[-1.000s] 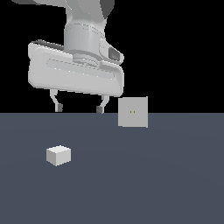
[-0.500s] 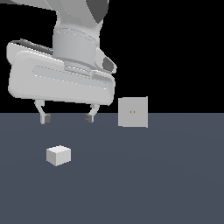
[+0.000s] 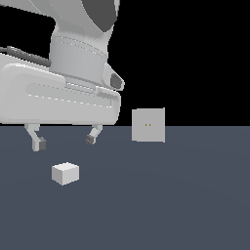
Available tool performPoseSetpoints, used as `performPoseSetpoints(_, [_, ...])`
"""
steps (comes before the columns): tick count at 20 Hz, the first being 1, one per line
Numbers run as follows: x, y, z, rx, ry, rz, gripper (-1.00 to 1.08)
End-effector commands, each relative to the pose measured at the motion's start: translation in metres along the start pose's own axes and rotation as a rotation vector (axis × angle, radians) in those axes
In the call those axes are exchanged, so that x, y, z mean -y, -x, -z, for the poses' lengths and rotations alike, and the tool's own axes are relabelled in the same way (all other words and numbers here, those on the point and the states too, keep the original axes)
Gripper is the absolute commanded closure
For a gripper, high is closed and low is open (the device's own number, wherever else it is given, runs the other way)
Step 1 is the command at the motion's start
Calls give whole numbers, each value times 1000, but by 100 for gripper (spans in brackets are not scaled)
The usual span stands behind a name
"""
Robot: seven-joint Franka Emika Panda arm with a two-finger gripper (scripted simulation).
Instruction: Plug the charger into the wall socket.
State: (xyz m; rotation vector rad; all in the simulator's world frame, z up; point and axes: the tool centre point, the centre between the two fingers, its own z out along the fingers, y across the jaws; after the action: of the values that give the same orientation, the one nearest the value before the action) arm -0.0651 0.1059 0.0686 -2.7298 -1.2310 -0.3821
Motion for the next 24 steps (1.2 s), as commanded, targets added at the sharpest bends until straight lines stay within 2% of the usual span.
performPoseSetpoints(1, [3, 1, -3, -11, -4, 29, -92])
performPoseSetpoints(17, [6, 2, -7, -21, -9, 58, -92])
performPoseSetpoints(24, [6, 9, -29, -19, -8, 59, -92])
